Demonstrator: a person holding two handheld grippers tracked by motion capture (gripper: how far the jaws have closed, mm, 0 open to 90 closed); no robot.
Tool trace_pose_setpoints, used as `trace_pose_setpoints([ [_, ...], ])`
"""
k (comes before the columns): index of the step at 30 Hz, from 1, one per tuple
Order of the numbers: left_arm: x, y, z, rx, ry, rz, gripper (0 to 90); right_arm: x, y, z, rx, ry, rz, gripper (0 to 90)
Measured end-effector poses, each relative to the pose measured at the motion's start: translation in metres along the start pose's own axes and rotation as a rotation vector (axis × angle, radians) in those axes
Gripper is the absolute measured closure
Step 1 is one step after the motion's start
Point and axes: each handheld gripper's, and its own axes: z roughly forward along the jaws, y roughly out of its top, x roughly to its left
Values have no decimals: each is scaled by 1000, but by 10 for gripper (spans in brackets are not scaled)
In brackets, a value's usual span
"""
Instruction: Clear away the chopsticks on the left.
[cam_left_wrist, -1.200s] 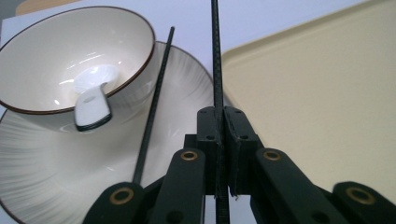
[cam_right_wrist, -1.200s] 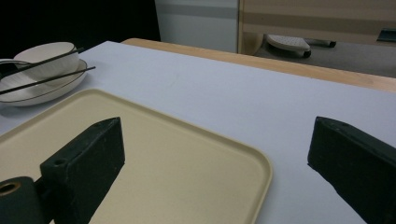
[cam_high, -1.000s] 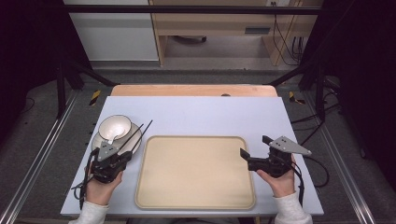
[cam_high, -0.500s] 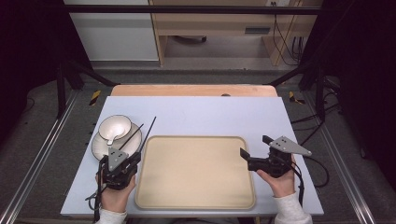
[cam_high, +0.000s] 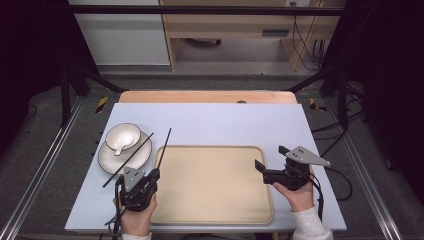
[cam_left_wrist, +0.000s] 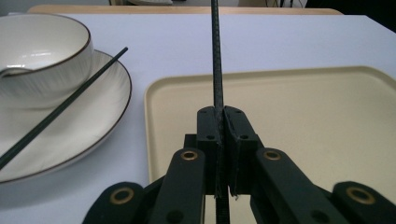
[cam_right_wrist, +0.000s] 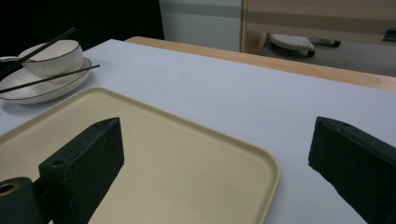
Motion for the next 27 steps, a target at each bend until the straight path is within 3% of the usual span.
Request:
trace_pose_setpoints([
  [3,0,-11,0,-9,14,-27,853,0,0,1,3,3,-5,36],
  [5,2,-21,2,-15,11,-66,853,1,-1,3,10,11,-10,37],
  [9,2,-30,7,-16,11,-92,853,2,-2,5,18,14,-15,37],
  [18,4,-48,26,30,59,-101,853,3,-2,7,24,12,-17,37],
  [27,5,-50,33,62,77,-102,853,2,-3,7,28,10,-13,37],
])
